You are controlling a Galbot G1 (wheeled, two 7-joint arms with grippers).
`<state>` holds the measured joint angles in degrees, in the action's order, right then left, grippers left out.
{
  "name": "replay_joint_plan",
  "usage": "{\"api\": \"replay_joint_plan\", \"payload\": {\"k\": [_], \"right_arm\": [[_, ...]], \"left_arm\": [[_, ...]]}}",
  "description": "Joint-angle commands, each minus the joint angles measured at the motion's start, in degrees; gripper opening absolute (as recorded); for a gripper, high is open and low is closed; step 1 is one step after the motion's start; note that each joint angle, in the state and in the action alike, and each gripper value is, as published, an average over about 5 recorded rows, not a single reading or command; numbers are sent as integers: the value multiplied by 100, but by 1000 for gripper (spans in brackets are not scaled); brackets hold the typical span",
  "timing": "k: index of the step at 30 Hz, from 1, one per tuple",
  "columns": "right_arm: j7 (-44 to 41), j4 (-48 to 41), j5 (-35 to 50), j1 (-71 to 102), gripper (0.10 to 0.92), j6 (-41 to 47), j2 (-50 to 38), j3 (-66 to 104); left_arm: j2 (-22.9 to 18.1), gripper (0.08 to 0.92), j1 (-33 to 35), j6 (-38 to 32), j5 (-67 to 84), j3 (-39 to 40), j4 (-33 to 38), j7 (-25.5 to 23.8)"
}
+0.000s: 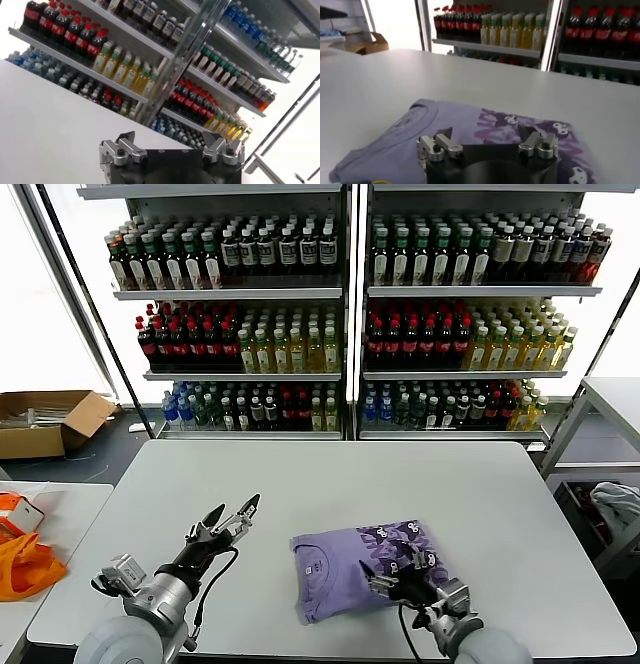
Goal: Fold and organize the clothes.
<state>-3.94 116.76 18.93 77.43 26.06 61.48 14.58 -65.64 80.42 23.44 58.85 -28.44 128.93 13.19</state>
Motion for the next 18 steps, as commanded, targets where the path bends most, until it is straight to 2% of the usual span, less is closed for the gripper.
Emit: {"api": "replay_joint_plan", "payload": {"k": [1, 6, 14, 18], "right_arm": [[436, -306, -260, -386, 823, 447, 73, -915], [582, -319, -276, -549, 823, 452, 194, -1002], [1033, -742, -283, -957, 823, 423, 937, -1244], [843, -513, -222, -941, 823, 308, 1021, -1095]], "left_arm": [[-27, 823, 1, -6, -63, 27, -33, -11], [-59, 822, -104, -6, -63, 91, -72, -15], [-119, 823, -46, -20, -120, 71, -78, -50], [-108, 823, 38, -24, -148, 7, 5, -60]]}}
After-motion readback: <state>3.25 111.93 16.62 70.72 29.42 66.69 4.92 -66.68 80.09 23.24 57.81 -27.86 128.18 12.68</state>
